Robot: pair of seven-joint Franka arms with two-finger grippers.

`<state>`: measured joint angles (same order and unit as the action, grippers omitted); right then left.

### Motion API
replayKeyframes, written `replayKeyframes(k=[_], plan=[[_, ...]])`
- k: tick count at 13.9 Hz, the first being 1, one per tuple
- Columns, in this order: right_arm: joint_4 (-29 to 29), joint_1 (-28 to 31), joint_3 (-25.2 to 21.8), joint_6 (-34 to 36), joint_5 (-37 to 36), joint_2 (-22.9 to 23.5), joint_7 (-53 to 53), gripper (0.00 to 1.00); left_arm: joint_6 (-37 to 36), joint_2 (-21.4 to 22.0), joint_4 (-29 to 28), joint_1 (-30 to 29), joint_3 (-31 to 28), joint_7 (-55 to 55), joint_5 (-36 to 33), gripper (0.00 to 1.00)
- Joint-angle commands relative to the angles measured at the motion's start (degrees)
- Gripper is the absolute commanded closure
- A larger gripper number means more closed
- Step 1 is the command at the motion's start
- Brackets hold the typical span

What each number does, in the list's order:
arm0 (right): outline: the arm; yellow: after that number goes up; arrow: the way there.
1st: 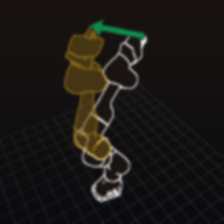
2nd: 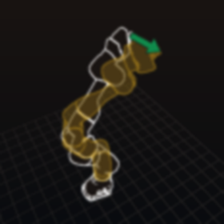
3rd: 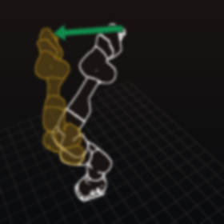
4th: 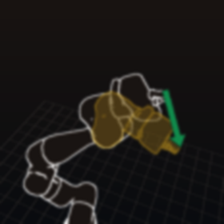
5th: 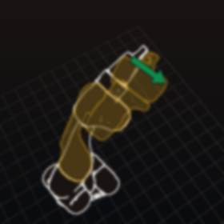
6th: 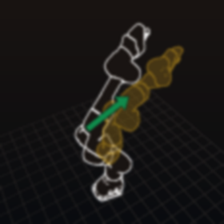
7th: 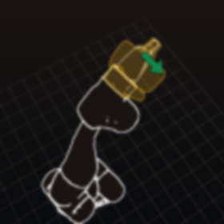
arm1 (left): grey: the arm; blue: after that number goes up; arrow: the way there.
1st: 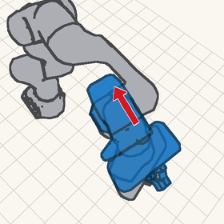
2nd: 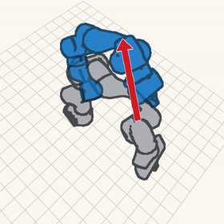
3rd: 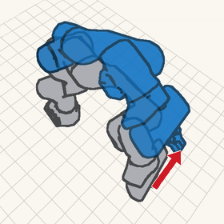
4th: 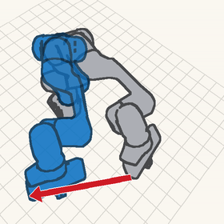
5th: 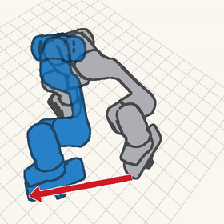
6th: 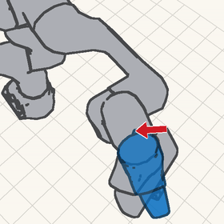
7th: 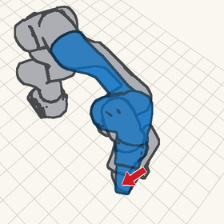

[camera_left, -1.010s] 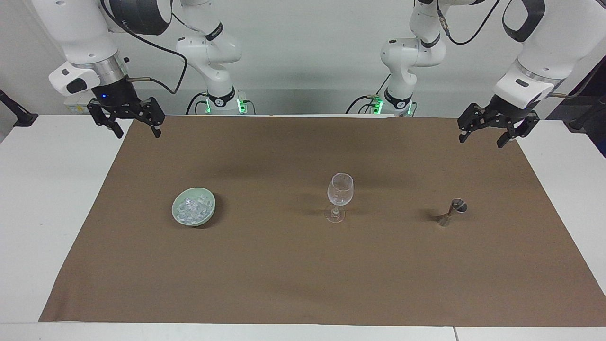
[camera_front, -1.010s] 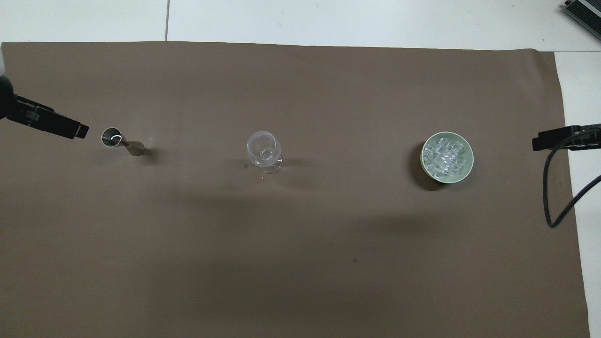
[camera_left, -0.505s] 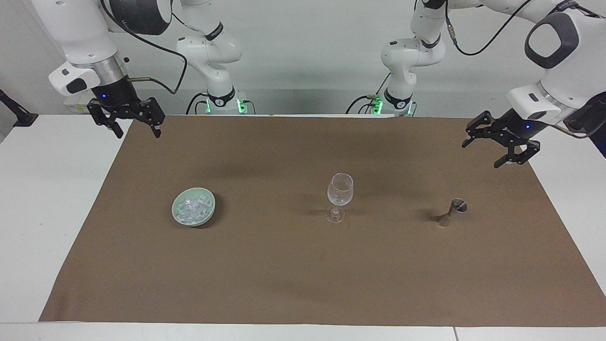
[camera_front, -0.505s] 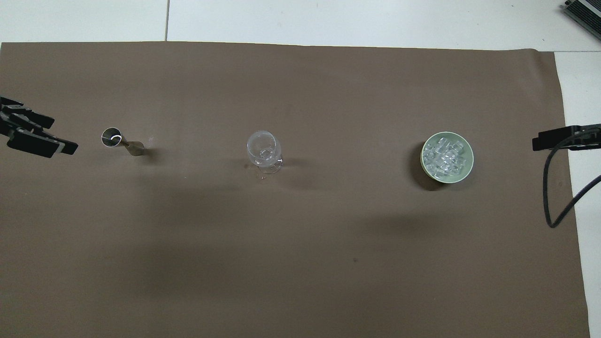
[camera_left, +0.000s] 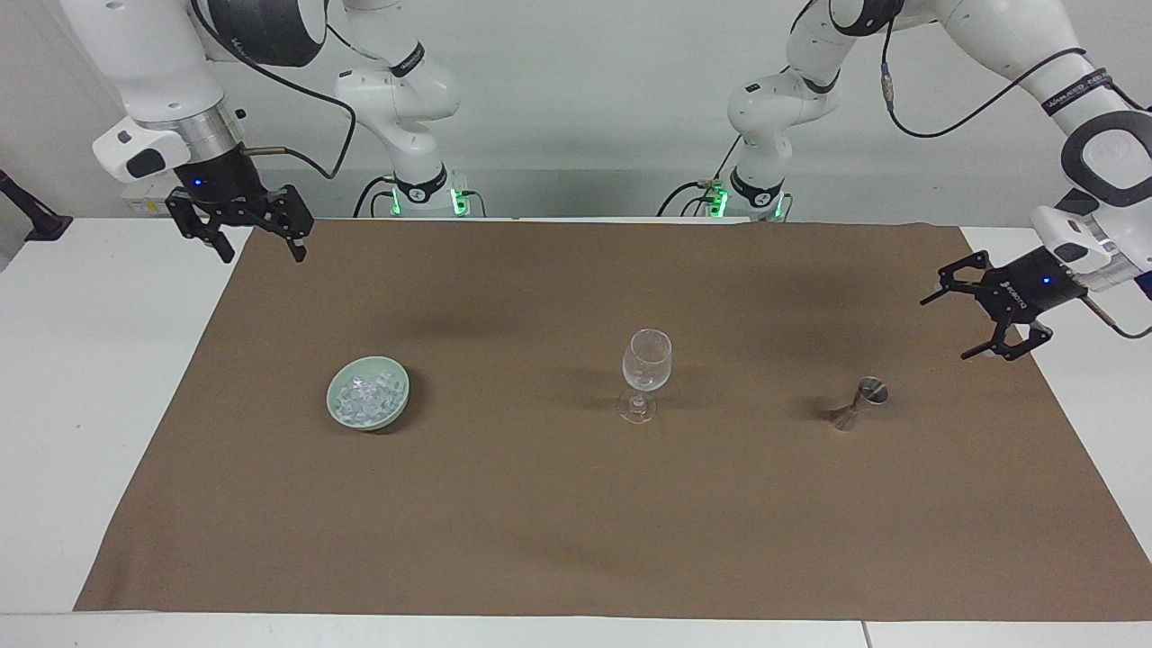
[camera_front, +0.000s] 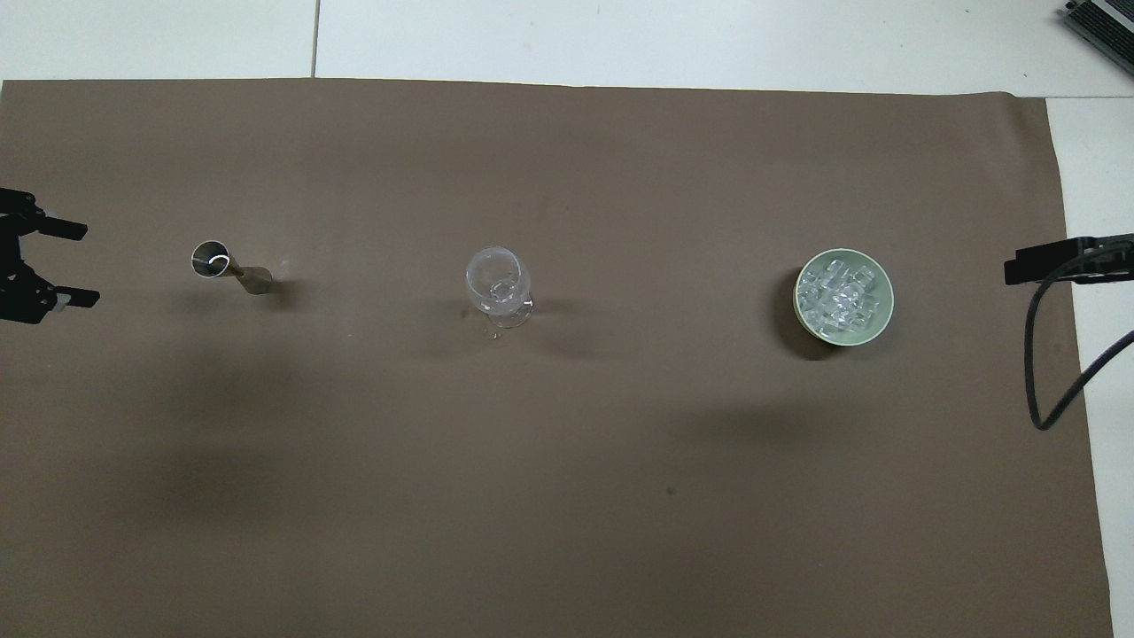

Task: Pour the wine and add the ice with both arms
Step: 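Reach the left gripper to the small metal bottle and grasp it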

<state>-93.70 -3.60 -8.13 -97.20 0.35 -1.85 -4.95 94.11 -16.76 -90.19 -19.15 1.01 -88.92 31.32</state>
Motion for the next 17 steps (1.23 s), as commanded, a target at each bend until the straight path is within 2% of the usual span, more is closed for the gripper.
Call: replayKeyframes(k=[1,5,8,10,13,17], plan=[[-0.5,0.0,0.0,-0.3,0.4,-0.8,1.1,0.00,1.2,-3.6,-2.2,-3.0,0.6,-10.1,7.1,0.00],[-0.5,0.0,0.0,-0.3,0.4,-0.8,1.1,0.00,-1.2,-8.5,-3.4,-5.2,0.8,-22.4,15.2,0.00],[-0.5,-0.1,0.0,-0.3,0.4,-0.8,1.1,0.00,-3.3,-13.1,-3.5,-6.9,1.3,-24.9,20.7,0.00],[-0.5,0.0,0.0,-0.3,0.4,-0.8,1.1,0.00,-3.5,-14.6,-3.4,-7.2,1.3,-27.9,23.9,0.00],[-0.5,0.0,0.0,-0.3,0.4,-0.9,1.1,0.00,-3.5,-18.1,-3.4,-7.2,1.5,-33.1,27.2,0.00],[-0.5,-0.1,0.0,-0.3,0.4,-0.8,1.1,0.00,-3.7,-21.1,-3.4,-8.4,5.2,-38.3,30.2,0.00]])
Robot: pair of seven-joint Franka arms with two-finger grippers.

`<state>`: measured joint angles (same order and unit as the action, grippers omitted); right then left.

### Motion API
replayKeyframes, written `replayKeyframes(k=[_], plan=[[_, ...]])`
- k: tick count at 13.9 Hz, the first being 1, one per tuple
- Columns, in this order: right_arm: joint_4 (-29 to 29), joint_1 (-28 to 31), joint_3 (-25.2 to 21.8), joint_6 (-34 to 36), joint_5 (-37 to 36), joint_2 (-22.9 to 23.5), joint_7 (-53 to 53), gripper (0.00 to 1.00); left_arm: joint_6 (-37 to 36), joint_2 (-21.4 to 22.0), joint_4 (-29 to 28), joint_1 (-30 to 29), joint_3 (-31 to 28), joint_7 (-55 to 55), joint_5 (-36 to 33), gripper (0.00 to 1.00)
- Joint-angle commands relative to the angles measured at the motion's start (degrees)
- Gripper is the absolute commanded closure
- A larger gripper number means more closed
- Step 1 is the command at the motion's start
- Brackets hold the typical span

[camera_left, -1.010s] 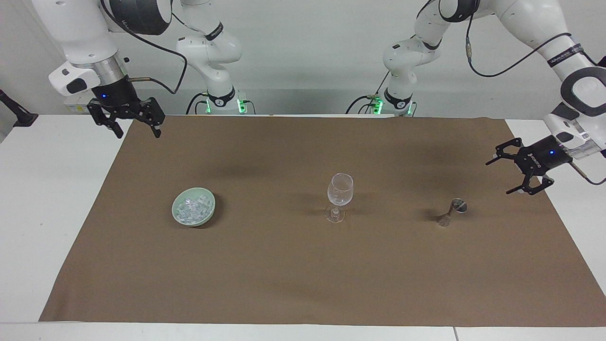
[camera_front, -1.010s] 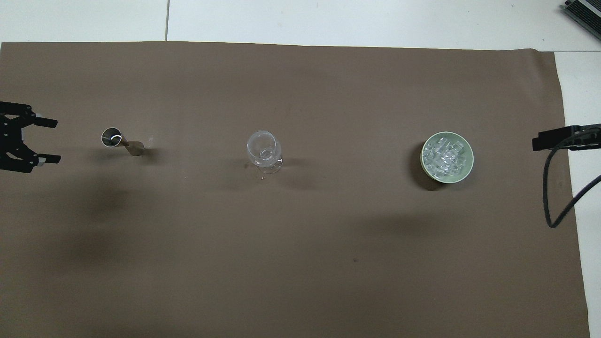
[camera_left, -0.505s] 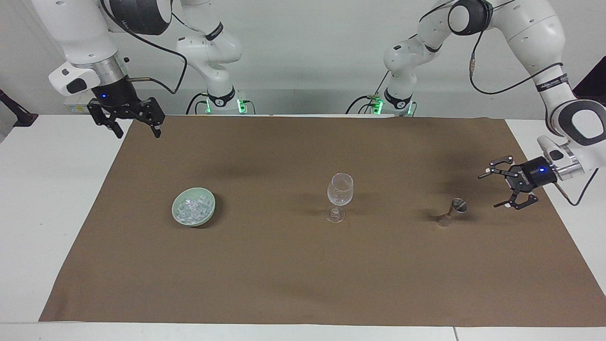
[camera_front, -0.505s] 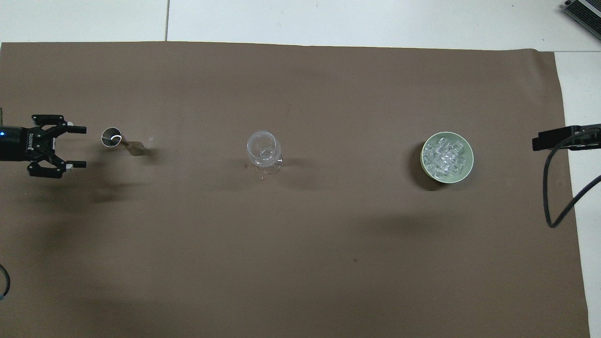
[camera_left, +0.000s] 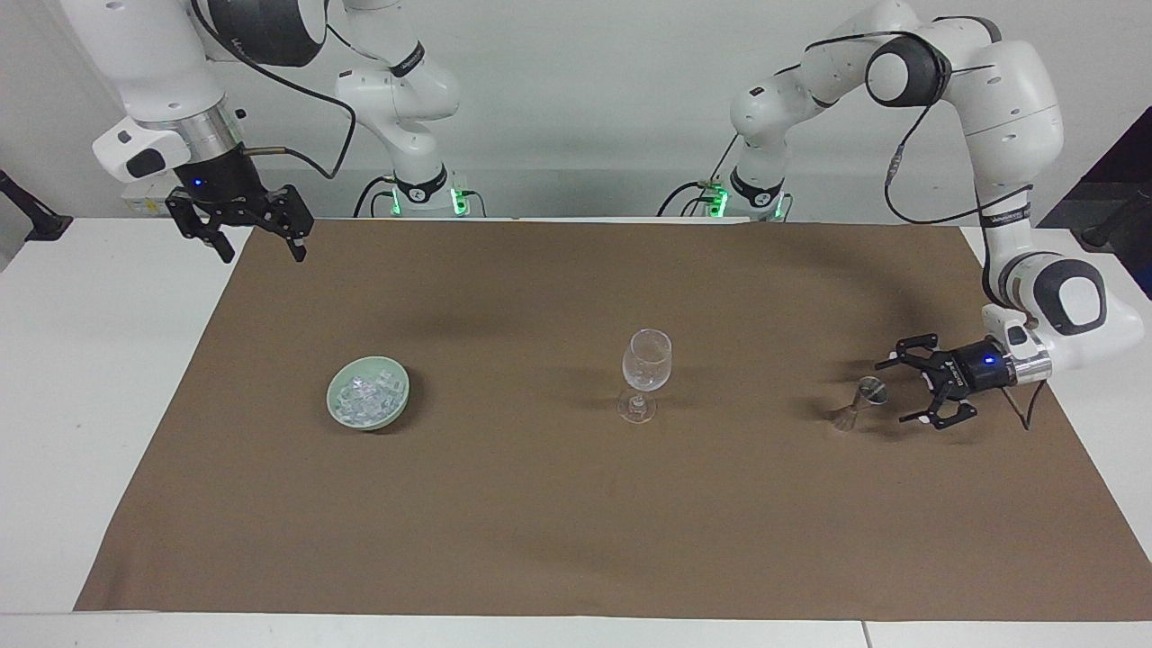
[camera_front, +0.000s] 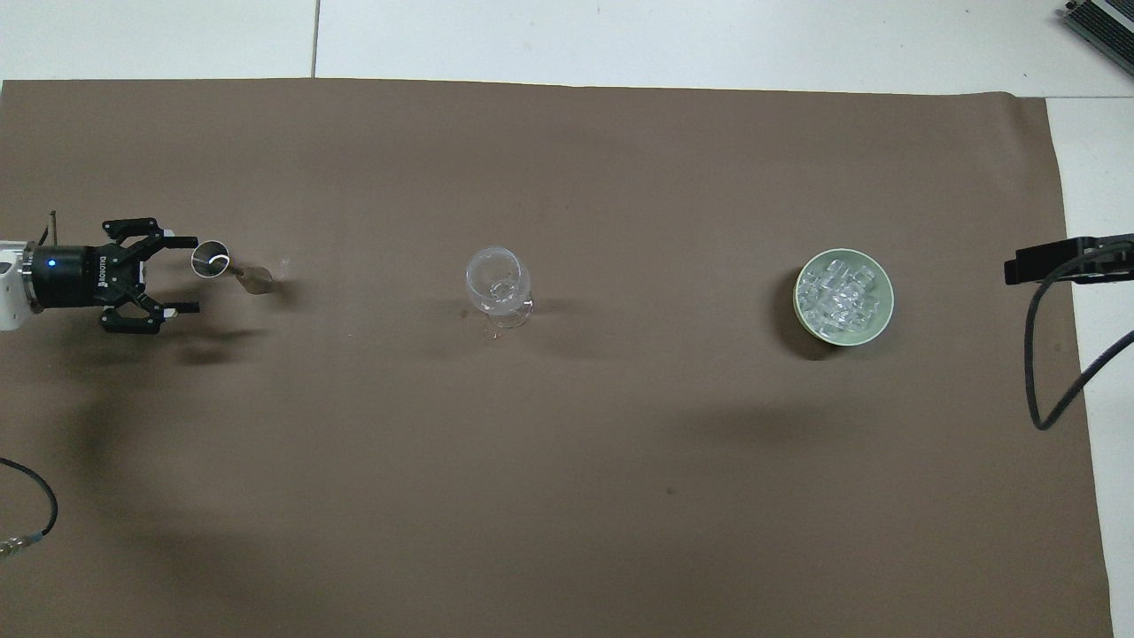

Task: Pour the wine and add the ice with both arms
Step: 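Reach the left gripper to the small metal bottle and grasp it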

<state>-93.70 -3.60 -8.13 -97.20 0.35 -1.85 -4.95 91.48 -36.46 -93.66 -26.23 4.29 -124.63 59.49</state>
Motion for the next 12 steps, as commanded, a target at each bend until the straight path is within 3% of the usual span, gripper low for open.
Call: replayKeyframes(k=[1,5,7,10,12], plan=[[-0.5,-0.1,0.0,-0.3,0.4,-0.8,1.1,0.00,-2.1,-1.9,-0.2,-1.4,2.0,-2.6,2.5,0.00],[-0.5,-0.1,0.0,-0.3,0.4,-0.8,1.1,0.00,-2.7,-2.2,-0.6,-2.3,1.9,-5.1,3.2,0.00],[-0.5,-0.1,0.0,-0.3,0.4,-0.8,1.1,0.00,-2.7,-2.9,-0.6,-2.2,2.0,-5.2,3.3,0.12],[-0.5,0.0,0.0,-0.3,0.4,-0.8,1.1,0.00,-3.4,-4.0,-0.6,-2.2,2.1,-5.2,4.1,0.12],[-0.5,0.0,0.0,-0.3,0.4,-0.8,1.1,0.00,-3.9,-4.4,-0.6,-2.3,2.6,-5.3,4.1,0.20]])
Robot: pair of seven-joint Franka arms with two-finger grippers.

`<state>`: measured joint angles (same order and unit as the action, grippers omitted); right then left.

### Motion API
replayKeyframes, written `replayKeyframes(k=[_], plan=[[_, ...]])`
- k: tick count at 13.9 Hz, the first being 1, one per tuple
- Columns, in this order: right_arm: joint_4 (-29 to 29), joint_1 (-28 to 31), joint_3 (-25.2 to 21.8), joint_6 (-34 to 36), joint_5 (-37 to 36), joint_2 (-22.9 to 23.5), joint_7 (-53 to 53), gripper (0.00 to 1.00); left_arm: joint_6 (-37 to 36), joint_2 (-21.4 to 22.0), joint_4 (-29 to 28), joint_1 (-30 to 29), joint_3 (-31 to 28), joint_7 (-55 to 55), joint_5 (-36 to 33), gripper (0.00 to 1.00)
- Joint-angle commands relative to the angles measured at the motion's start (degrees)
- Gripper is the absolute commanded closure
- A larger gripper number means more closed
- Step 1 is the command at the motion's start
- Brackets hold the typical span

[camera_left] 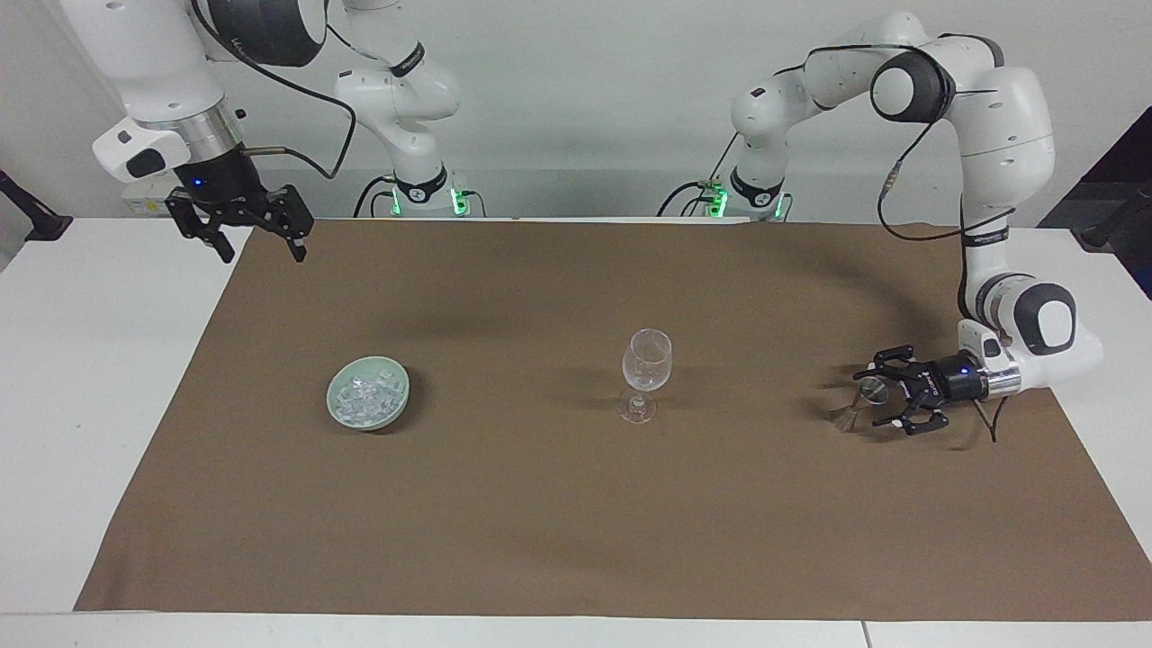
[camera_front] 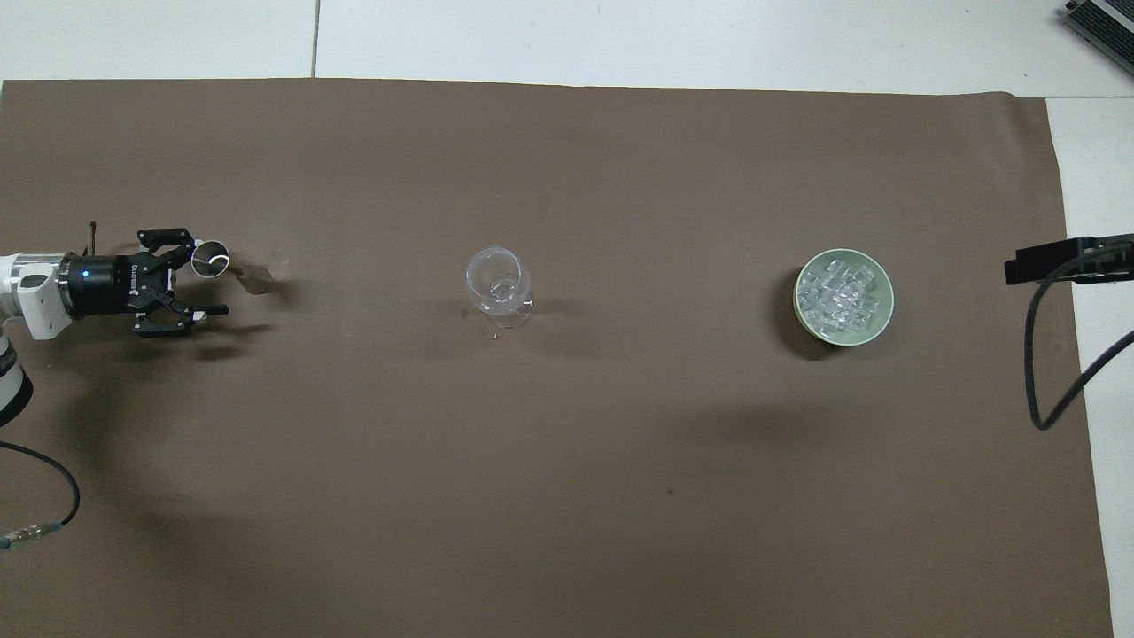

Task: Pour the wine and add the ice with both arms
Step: 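Reach the left gripper to the small metal bottle and grasp it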

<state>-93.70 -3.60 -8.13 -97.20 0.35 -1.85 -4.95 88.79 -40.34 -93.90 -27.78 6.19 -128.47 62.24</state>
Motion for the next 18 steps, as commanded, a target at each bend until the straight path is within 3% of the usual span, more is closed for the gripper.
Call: replayKeyframes(k=[1,3,8,9,12,18], plan=[[-0.5,0.0,0.0,-0.3,0.4,-0.8,1.1,0.00,-1.3,-0.6,-0.3,-0.9,0.7,-1.4,1.4,0.26],[-0.5,0.0,0.0,-0.3,0.4,-0.8,1.1,0.00,-1.4,-0.9,-0.4,-1.0,1.1,-1.4,2.0,0.37],[-0.5,0.0,0.0,-0.3,0.4,-0.8,1.1,0.00,-1.5,-1.5,-0.3,-1.8,2.0,-1.3,2.2,0.38],[-0.5,0.0,0.0,-0.3,0.4,-0.8,1.1,0.00,-1.5,-1.6,-0.2,-1.8,2.2,-1.4,2.3,0.47],[-0.5,-0.1,0.0,-0.3,0.4,-0.8,1.1,0.00,-1.4,-1.6,-0.2,-2.2,2.5,-1.4,2.5,0.51],[-0.5,0.0,0.0,-0.3,0.4,-0.8,1.1,0.00,-1.6,-1.7,-0.2,-2.6,2.6,-1.3,2.5,0.70]])
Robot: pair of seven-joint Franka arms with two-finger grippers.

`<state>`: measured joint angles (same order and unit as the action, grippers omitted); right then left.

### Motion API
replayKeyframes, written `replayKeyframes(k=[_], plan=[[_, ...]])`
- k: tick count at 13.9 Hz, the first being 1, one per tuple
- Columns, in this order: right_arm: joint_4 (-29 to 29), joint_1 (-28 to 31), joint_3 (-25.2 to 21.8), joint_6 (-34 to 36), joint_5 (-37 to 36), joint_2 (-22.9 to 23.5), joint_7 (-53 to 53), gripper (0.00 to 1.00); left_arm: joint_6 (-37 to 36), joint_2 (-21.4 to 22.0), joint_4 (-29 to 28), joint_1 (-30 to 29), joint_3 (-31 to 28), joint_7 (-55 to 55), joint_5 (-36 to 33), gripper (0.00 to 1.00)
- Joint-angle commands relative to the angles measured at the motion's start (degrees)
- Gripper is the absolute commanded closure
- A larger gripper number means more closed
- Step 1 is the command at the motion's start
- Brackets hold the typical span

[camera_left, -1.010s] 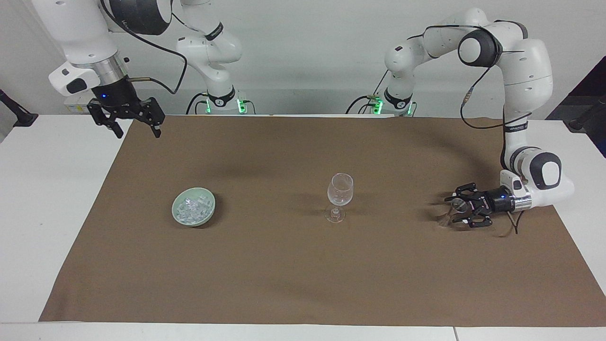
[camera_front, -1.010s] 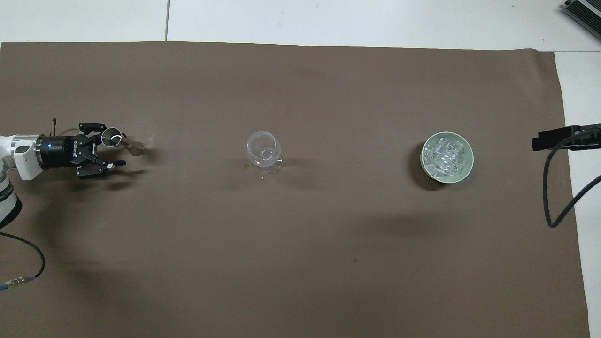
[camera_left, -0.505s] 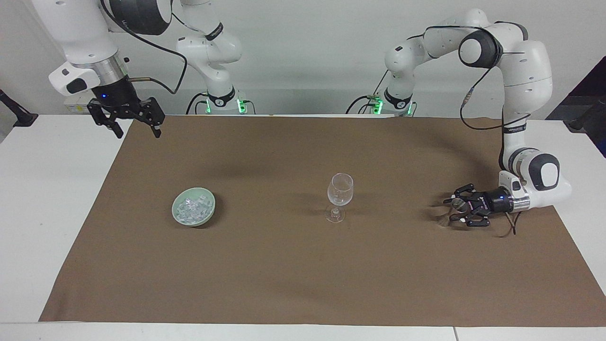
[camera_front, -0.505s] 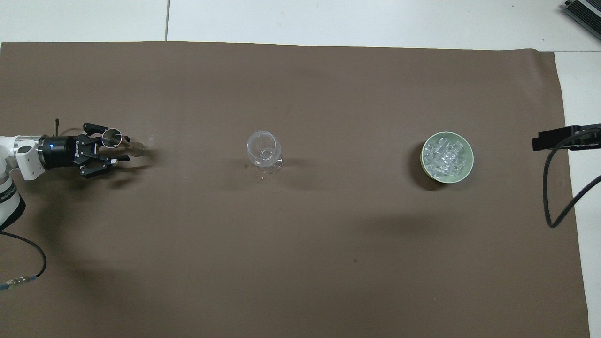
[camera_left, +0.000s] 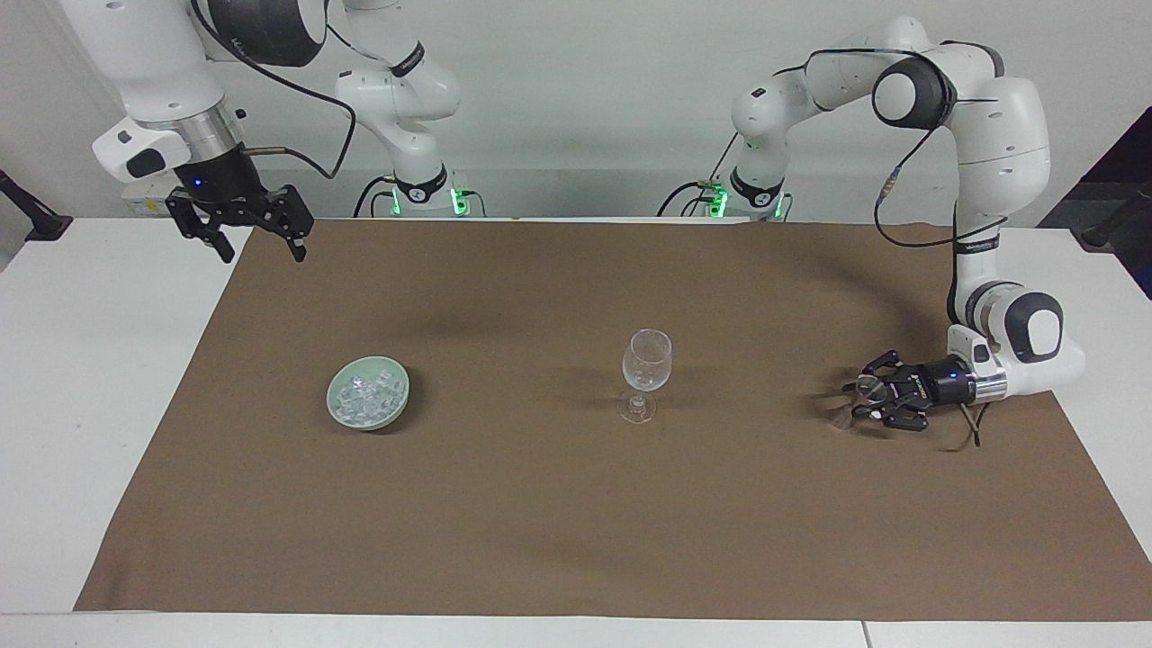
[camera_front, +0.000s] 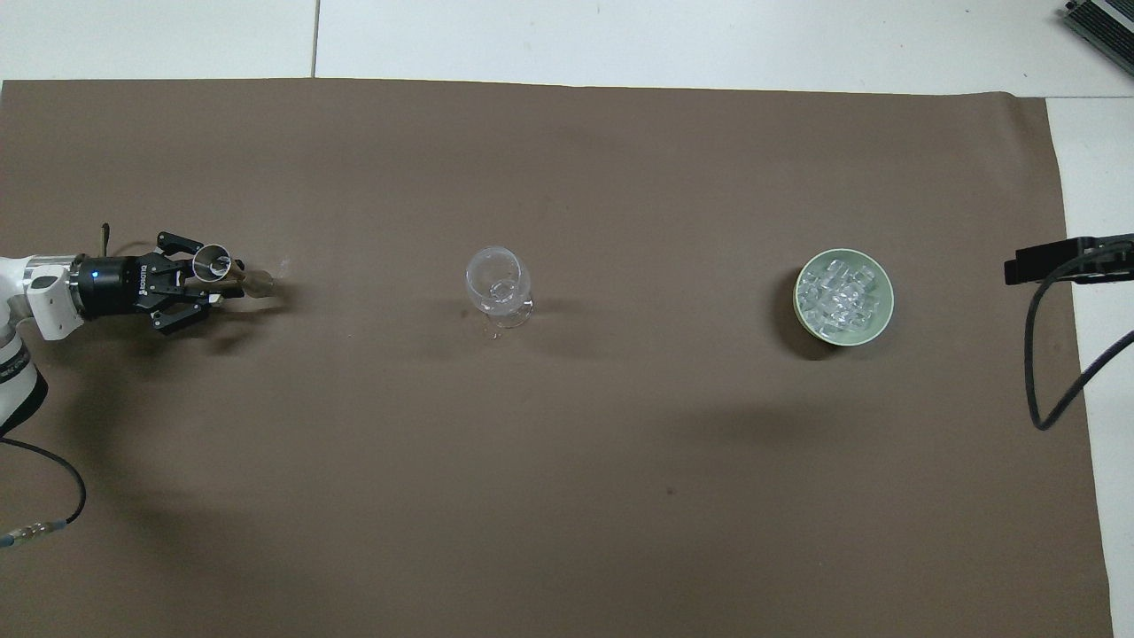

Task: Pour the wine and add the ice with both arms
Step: 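Reach the left gripper to the small metal bottle and grasp it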

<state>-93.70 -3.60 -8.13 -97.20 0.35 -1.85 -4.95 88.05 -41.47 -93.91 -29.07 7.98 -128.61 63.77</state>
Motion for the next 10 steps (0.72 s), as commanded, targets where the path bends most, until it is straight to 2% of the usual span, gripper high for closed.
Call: replayKeyframes(k=[1,10], plan=[[-0.5,-0.1,0.0,-0.3,0.4,-0.8,1.1,0.00,-1.0,-0.6,-0.2,-1.4,0.8,-1.2,1.0,0.72],[-0.5,-0.1,0.0,-0.3,0.4,-0.8,1.1,0.00,-1.6,-1.5,0.2,-2.5,2.0,-1.2,1.0,0.85]])
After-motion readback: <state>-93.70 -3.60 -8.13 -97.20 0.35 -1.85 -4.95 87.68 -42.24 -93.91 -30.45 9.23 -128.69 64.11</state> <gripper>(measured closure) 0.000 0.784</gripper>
